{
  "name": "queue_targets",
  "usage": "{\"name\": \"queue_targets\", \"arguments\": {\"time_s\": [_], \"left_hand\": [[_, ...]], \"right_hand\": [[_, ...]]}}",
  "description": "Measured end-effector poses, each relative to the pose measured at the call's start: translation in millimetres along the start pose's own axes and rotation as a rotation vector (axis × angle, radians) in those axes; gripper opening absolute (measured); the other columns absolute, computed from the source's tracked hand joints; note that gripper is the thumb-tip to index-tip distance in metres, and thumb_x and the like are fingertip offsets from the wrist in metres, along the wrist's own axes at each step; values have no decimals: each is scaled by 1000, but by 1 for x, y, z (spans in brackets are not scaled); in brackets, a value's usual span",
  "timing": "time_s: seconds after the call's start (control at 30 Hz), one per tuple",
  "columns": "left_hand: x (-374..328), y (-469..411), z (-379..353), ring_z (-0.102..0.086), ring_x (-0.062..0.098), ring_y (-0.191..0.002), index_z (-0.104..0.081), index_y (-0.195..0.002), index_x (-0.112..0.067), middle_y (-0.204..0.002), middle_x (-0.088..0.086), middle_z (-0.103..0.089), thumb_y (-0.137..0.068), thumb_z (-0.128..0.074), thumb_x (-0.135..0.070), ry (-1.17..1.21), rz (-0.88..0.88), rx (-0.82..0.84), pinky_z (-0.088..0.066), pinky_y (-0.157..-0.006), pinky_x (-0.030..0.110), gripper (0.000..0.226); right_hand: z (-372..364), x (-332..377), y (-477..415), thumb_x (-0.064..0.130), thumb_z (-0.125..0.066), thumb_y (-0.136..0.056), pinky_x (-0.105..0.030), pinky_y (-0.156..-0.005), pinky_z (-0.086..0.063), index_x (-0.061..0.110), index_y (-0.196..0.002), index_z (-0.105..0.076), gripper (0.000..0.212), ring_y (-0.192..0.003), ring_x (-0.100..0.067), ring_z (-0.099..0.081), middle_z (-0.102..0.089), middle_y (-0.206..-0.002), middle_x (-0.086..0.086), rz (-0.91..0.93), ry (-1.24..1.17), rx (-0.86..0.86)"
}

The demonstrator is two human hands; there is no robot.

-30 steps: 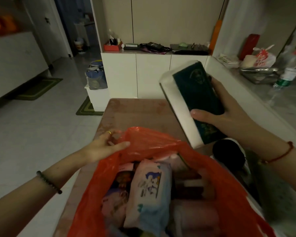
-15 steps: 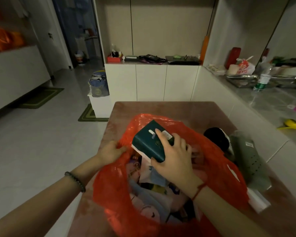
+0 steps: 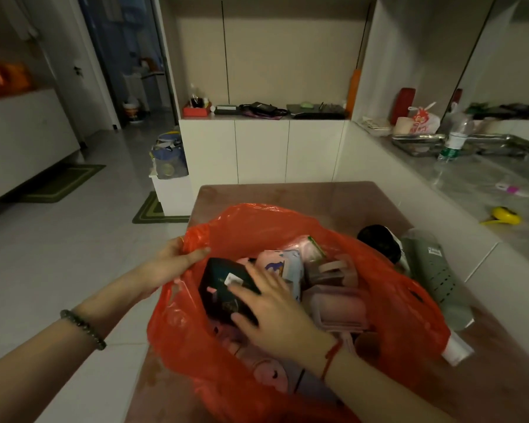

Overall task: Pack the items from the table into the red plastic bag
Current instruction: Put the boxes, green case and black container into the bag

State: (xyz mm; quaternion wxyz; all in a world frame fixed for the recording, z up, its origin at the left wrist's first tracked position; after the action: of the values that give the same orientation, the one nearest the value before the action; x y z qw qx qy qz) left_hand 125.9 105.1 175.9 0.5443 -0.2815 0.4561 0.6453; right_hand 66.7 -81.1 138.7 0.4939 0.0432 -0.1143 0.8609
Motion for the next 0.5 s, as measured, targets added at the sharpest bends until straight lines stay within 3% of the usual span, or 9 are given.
{"name": "queue_targets", "arguments": {"time_s": [0.07,0.1,0.17,0.27,0.3,0.37,0.43,0.5], "left_hand": [[-9,-4,5,-59,14,-53,-41,-119,-19,-76,11,-64,-86,-57,-38,-220,-67,-65,-50,-53,28,41],[-15,-7,7,-59,16,-59,-39,-122,-17,-82,12,-64,-85,-58,-39,-297,-123,-106,-49,-56,29,47],[-28,-13,5,-59,18,-79,-35,-131,-14,-106,11,-60,-83,-61,-37,-389,-252,-176,-49,-73,33,59],[-47,-21,-13,-53,26,-114,-34,-135,-13,-128,14,-49,-81,-65,-34,-473,-459,-239,-44,-100,41,66],[-55,-23,-25,-50,26,-119,-36,-134,-12,-130,14,-48,-80,-65,-33,-494,-529,-238,-41,-104,40,64],[-70,-26,-54,-47,24,-122,-40,-132,-14,-130,11,-48,-81,-64,-34,-520,-639,-188,-37,-106,37,60],[-84,-29,-87,-43,20,-125,-38,-133,-18,-132,7,-47,-81,-63,-38,-541,-719,-74,-34,-107,34,61],[-97,-33,-120,-39,17,-129,-35,-136,-21,-137,3,-45,-74,-61,-53,-555,-771,72,-32,-110,33,74]], "right_hand": [[26,-24,7,40,-37,-93,-38,-113,8,29,-144,-26,53,-146,-24,-4,-5,-158,-6,-60,-24,-135],[36,-41,12,41,-38,-93,-41,-115,8,32,-145,-18,57,-146,-23,1,1,-158,-3,-133,12,-149],[44,-77,23,47,-45,-89,-50,-115,4,35,-146,-9,69,-145,-29,3,4,-158,-6,-288,149,-126],[45,-119,45,33,-53,-87,-54,-113,-15,30,-147,-9,75,-141,-39,-19,-15,-155,-18,-528,290,-13],[45,-132,52,23,-49,-88,-49,-110,-26,29,-147,-11,70,-136,-36,-30,-26,-151,-17,-593,268,32],[47,-156,63,8,-43,-87,-40,-93,-44,25,-140,-33,56,-120,-31,-51,-51,-132,-13,-668,123,43],[53,-178,72,4,-46,-83,-35,-79,-51,19,-118,-58,40,-104,-31,-60,-65,-111,-13,-699,-94,-138],[63,-196,79,4,-54,-82,-23,-66,-51,18,-107,-65,31,-88,-24,-64,-69,-102,-11,-703,-357,-182]]}}
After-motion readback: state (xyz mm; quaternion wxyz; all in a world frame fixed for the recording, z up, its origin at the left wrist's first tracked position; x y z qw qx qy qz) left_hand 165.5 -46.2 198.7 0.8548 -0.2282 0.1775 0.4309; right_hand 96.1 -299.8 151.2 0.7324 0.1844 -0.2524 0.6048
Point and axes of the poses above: each hand's wrist, its own y-axis away from the middle knuckle, its own z-axis out of the back of the hand, x = y × z, the point moved 2 cm from there along -y, towards the middle knuckle
